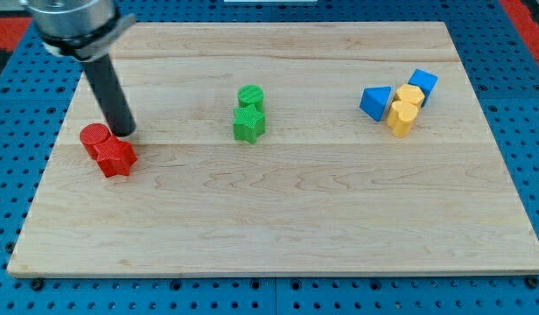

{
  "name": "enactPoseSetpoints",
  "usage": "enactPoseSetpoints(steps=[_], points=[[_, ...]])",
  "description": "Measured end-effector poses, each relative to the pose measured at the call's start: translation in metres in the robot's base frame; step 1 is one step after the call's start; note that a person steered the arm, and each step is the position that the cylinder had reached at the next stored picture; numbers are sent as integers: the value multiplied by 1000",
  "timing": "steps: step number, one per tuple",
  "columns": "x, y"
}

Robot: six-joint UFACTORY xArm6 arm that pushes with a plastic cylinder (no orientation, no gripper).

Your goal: Place both the red blocks at the bottom left corner of the board

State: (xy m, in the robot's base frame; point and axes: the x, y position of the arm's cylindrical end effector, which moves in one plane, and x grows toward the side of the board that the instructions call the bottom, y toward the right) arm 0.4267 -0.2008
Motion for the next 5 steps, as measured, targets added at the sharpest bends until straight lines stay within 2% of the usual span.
enactPoseSetpoints(steps=[1,2,3,4,5], points=[[37,28],[74,24],[47,27],[-32,7],[-42,-48]])
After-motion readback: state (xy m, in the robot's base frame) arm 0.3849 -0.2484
